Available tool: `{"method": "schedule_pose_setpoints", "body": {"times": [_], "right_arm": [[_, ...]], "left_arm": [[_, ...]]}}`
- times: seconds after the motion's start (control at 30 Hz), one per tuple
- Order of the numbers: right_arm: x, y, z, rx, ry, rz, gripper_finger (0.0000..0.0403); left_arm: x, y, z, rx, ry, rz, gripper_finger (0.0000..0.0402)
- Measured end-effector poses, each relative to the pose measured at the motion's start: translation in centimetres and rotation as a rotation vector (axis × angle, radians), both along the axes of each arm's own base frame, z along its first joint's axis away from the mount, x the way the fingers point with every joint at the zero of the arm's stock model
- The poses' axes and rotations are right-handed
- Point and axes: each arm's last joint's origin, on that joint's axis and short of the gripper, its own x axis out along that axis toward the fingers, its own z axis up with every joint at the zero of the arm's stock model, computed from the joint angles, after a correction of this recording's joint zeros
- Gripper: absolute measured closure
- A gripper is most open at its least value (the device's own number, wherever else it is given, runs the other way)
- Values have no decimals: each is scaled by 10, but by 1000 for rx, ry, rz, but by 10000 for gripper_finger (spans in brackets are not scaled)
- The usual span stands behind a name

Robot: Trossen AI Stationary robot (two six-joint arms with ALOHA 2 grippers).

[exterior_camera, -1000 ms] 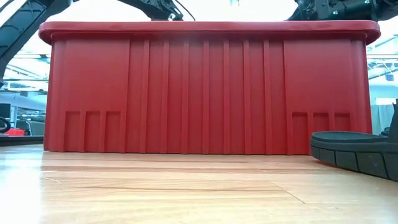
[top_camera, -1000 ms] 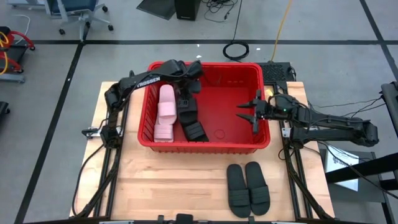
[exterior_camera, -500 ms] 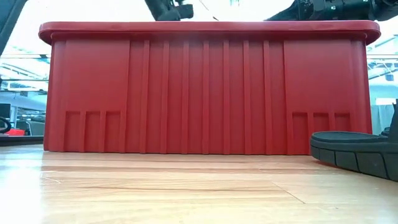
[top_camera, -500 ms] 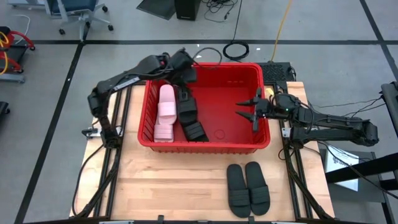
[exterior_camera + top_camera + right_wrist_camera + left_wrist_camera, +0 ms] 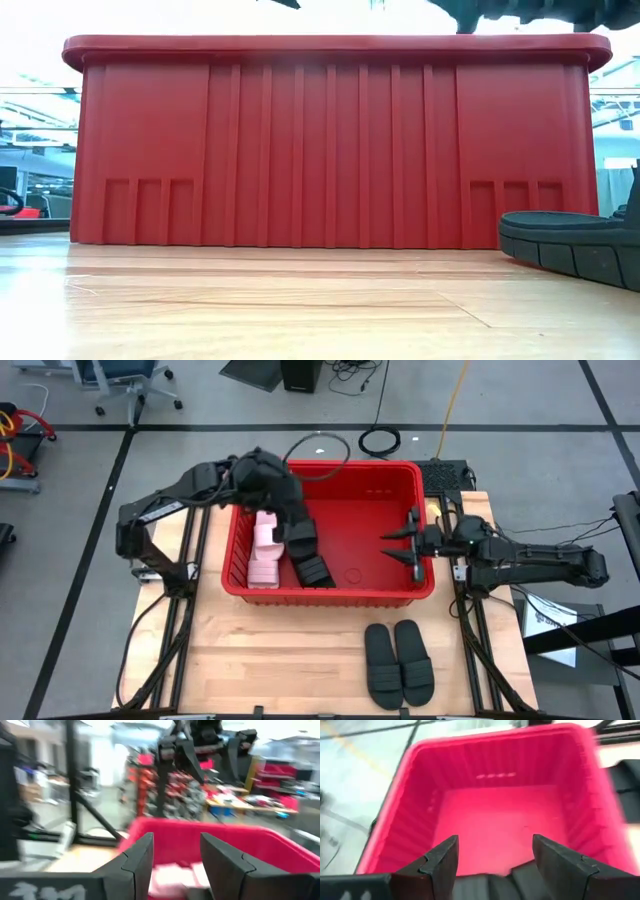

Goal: Pick and place slides into bin
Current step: Put the black slide into the red bin

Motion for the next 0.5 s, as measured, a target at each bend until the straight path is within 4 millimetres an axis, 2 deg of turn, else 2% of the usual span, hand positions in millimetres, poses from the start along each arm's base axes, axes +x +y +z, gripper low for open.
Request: {"method": "schedule_pose_setpoints", "body": {"times": [0.2, 0.5], "right_arm": [[-1, 14, 9, 62, -79, 155, 252], [-2, 42, 11, 114, -91, 322, 252]], "left_arm": [[0, -44, 5, -44, -24, -106, 153], [-1, -116, 9, -26, -52, -276, 153]]}}
